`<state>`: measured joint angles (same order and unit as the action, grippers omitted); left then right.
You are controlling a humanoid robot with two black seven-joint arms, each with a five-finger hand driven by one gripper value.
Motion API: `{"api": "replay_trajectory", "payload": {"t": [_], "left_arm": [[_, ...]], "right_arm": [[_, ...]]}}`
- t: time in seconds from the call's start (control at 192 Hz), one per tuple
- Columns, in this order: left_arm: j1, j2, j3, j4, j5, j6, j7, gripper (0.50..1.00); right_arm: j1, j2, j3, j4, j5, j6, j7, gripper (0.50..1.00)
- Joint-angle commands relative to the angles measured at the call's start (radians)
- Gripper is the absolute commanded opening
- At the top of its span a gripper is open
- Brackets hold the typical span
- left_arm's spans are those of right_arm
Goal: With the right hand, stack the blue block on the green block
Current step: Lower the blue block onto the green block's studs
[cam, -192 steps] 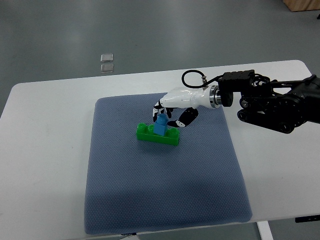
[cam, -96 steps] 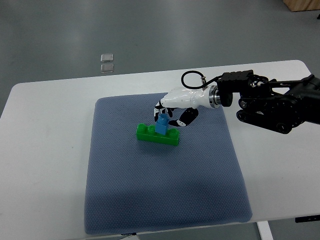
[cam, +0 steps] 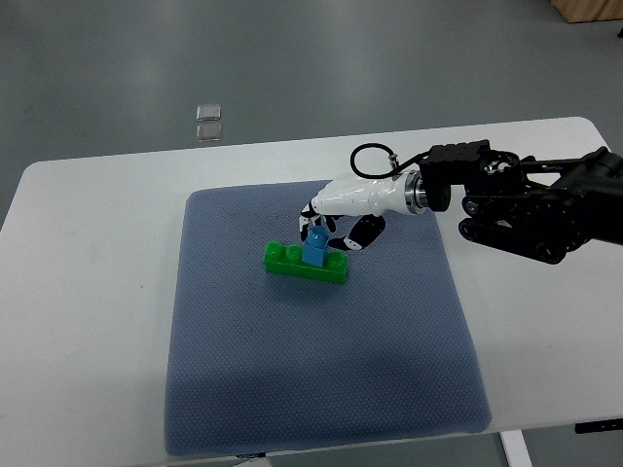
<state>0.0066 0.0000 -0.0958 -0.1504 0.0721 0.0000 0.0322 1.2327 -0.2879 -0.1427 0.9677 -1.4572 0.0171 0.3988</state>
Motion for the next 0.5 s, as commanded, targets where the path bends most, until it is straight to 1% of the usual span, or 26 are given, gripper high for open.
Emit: {"api": "replay_trajectory", "payload": {"t": [0.0,0.266,0.496], "left_arm": [[0.001,0.0,-0.001,0.0,0.0,0.0,0.0,1.0],[0.001,0.0,0.001,0.0,0.0,0.0,0.0,1.0],[0.0,0.0,0.001,0.0,0.0,0.0,0.0,1.0]], "right_arm": [[0.004,0.01,-0.02,-0.001,-0.003,-0.013,0.0,0.5],[0.002,0.024,-0.026,-0.032,-0.034,-0.032,-0.005,0.5],[0.004,0.024,-0.026,-0.046,-0.048,-0.034,-0.008,0.5]]}}
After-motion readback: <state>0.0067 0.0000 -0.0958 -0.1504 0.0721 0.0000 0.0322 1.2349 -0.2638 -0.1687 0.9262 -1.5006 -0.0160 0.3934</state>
